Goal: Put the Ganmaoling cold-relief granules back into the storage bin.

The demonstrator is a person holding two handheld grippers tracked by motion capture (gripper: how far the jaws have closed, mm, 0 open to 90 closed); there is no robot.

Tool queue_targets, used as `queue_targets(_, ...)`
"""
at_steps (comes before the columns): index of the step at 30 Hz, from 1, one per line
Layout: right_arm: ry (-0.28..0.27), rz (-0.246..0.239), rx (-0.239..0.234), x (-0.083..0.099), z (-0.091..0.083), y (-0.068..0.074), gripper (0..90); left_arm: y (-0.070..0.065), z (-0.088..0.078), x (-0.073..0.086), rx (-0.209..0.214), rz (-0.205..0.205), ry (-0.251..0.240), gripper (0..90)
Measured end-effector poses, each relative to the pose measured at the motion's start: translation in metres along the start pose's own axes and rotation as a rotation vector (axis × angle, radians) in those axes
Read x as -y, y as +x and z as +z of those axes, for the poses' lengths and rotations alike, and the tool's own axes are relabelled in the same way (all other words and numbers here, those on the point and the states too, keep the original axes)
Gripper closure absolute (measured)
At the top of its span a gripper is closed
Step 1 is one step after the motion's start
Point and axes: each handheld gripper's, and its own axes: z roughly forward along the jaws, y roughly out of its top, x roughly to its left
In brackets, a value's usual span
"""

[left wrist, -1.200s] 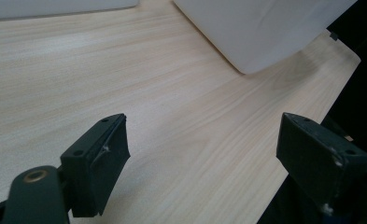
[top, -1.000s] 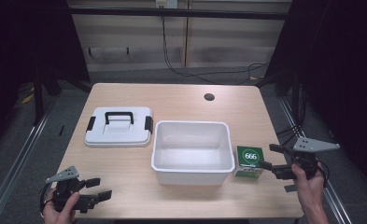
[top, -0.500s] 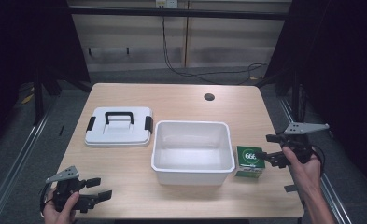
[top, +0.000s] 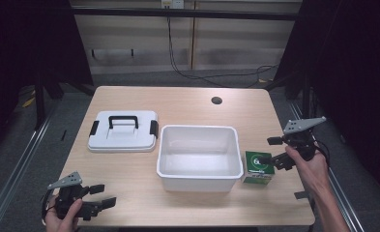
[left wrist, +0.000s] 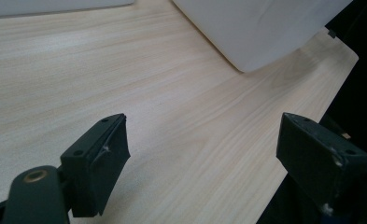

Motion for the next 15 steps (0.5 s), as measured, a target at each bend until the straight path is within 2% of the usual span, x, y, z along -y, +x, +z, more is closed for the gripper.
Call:
queue_targets(1, 0.000, 0.000, 0.000, 0.000, 0.000, 0.000, 13.2, 0.000, 0.000, 0.000, 0.002, 0.002, 0.001, 16.8)
queue_targets(3, 0.007, -0.003, -0.035, -0.004, 0.002, 0.000, 13.3, 0.000, 0.000, 0.000, 0.002, -0.002, -0.002, 16.8)
queue_targets(5, 0.012, 0.008, -0.027, -0.007, 0.004, -0.002, 13.2, 0.001, 0.000, 0.000, 0.004, 0.001, 0.002, 16.9)
queue_targets(6, 0.053, -0.033, -0.029, -0.011, 0.009, -0.003, 13.4, 0.000, 0.000, 0.000, 0.005, 0.000, 0.002, 16.8)
queue_targets(9, 0.063, -0.058, -0.052, -0.014, 0.012, -0.003, 12.9, 0.000, 0.000, 0.000, 0.007, 0.004, 0.004, 16.8)
queue_targets(12, 0.124, -0.110, -0.068, -0.019, 0.020, -0.005, 12.6, 0.000, 0.000, 0.000, 0.005, 0.000, 0.003, 16.8)
queue_targets(15, 0.140, -0.135, -0.073, -0.020, 0.023, -0.006, 12.4, 0.000, 0.000, 0.000, 0.006, 0.003, 0.000, 16.8)
